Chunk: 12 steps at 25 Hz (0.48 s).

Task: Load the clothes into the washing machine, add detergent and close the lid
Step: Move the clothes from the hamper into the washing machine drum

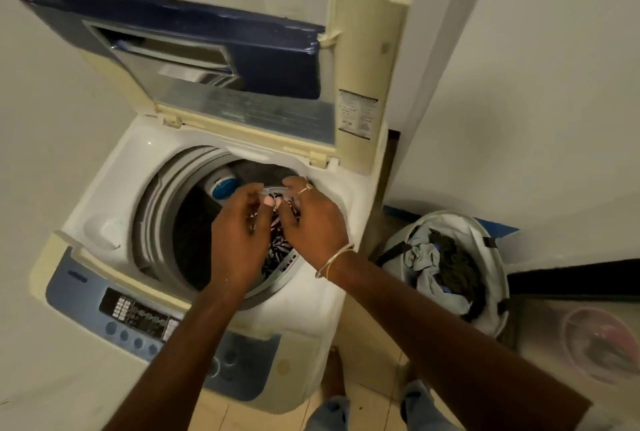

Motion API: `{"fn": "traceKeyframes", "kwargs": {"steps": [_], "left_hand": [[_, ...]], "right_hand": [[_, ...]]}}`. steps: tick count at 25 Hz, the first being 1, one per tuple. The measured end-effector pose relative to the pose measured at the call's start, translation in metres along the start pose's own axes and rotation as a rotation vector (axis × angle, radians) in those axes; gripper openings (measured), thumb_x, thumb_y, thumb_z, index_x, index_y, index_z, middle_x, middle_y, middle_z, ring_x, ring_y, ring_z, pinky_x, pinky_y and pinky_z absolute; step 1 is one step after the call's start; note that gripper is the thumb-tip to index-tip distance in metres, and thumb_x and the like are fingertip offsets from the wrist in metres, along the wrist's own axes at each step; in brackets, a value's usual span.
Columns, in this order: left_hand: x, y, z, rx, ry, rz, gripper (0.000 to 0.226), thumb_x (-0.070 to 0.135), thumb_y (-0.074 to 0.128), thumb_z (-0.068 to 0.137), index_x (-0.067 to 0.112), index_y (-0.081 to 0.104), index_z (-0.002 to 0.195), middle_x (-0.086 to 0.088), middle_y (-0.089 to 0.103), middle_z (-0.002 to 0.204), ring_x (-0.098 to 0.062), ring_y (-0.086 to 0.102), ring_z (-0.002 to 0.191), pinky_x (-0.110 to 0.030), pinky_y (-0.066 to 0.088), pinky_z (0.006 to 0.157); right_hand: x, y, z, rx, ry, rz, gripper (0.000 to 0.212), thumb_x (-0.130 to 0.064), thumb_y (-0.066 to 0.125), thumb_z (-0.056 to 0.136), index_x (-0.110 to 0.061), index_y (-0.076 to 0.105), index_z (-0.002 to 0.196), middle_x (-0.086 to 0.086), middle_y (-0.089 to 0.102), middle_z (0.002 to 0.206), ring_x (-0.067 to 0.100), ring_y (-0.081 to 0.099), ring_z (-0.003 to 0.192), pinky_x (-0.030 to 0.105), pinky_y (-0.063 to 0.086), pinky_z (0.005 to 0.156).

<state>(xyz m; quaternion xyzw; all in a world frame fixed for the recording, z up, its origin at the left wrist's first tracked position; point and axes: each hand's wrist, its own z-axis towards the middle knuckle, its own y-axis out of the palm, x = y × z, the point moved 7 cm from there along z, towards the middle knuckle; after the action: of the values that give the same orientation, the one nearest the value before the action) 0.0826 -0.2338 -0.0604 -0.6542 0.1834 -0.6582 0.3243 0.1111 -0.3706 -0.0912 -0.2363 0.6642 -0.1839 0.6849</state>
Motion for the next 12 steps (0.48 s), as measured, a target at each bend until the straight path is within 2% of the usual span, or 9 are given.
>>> {"fn": "traceKeyframes", "kwargs": {"steps": [3, 6, 9, 12], "left_hand": [[0.07, 0.049, -0.013, -0.042, 0.18, -0.114, 0.023, 0.028, 0.053, 0.103, 0.019, 0.058, 0.124, 0.006, 0.067, 0.111, -0.007, 0.066, 0.1, -0.026, 0.056, 0.082], [0.112, 0.124, -0.021, -0.182, 0.256, -0.087, 0.023, 0.031, 0.05, 0.104, 0.021, 0.057, 0.124, 0.007, 0.065, 0.113, -0.007, 0.065, 0.098, -0.027, 0.057, 0.08], [0.133, 0.214, -0.034, -0.309, 0.299, -0.013, 0.022, 0.03, 0.048, 0.104, 0.022, 0.057, 0.122, 0.007, 0.064, 0.111, -0.005, 0.061, 0.096, -0.028, 0.055, 0.083], [0.122, 0.304, -0.047, -0.466, 0.295, 0.056, 0.017, 0.027, 0.048, 0.104, 0.019, 0.059, 0.114, 0.003, 0.064, 0.099, -0.006, 0.059, 0.086, -0.032, 0.056, 0.08]], "right_hand": [[0.037, -0.069, -0.029, 0.271, 0.032, 0.141, 0.024, -0.033, 0.057, 0.097, -0.022, 0.06, 0.118, -0.007, 0.068, 0.105, 0.006, 0.064, 0.091, 0.018, 0.052, 0.079], [0.101, -0.122, -0.056, 0.425, 0.107, 0.155, 0.017, -0.025, 0.059, 0.097, -0.014, 0.064, 0.109, -0.003, 0.067, 0.098, 0.008, 0.063, 0.086, 0.019, 0.051, 0.076], [0.181, -0.155, -0.075, 0.406, 0.261, 0.047, 0.015, -0.025, 0.052, 0.099, -0.016, 0.063, 0.099, -0.003, 0.065, 0.094, 0.009, 0.06, 0.084, 0.03, 0.052, 0.077], [0.255, -0.174, -0.093, 0.321, 0.408, -0.037, 0.018, -0.025, 0.05, 0.1, -0.015, 0.064, 0.106, -0.002, 0.065, 0.101, 0.01, 0.059, 0.092, 0.029, 0.051, 0.086]]}}
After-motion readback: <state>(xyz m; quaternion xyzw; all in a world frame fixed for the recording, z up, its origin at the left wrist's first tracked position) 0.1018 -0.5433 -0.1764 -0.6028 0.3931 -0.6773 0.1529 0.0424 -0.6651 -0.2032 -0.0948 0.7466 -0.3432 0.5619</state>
